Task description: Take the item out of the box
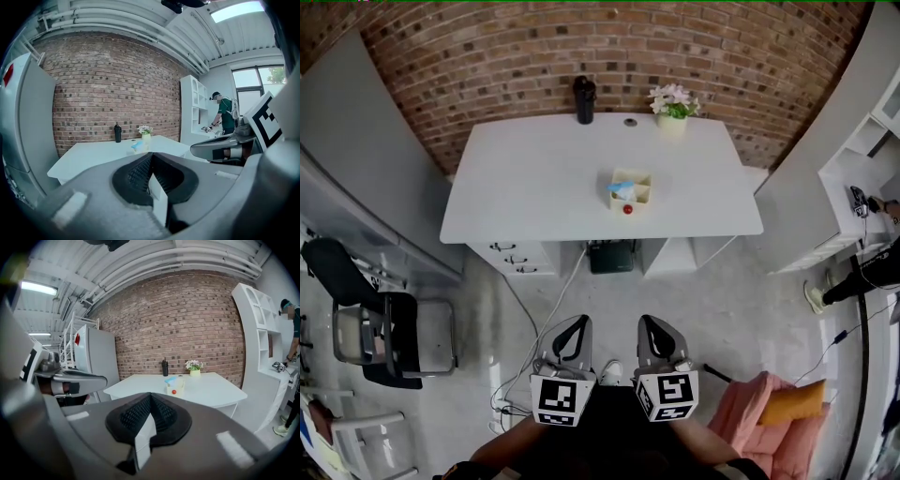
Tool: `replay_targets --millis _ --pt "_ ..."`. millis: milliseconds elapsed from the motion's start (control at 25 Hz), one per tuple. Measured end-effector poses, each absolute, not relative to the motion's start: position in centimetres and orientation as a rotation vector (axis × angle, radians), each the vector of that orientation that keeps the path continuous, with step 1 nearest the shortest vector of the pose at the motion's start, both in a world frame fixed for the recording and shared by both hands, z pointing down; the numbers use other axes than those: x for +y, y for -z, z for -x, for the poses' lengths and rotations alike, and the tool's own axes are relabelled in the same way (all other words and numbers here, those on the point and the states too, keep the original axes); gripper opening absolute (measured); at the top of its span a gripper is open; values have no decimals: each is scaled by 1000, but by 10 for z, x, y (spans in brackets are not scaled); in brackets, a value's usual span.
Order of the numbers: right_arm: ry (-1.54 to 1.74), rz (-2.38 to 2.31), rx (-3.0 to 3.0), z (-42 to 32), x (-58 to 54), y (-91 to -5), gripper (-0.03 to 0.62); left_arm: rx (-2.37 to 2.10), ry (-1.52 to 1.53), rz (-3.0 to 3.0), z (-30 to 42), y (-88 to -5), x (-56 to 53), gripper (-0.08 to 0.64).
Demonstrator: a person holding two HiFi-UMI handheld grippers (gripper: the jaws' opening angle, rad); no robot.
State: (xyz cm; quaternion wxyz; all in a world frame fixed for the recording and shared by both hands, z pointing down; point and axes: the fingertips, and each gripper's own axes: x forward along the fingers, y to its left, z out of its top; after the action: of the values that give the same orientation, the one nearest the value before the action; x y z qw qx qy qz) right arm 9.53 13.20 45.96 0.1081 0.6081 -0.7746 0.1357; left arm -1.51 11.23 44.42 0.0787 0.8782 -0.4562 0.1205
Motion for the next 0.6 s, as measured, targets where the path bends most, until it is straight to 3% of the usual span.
replay_targets --millis 600 --pt "-461 -1803 -2219 -100 63 -475 2 -1257 -375 -2664 -2 -453 33 5"
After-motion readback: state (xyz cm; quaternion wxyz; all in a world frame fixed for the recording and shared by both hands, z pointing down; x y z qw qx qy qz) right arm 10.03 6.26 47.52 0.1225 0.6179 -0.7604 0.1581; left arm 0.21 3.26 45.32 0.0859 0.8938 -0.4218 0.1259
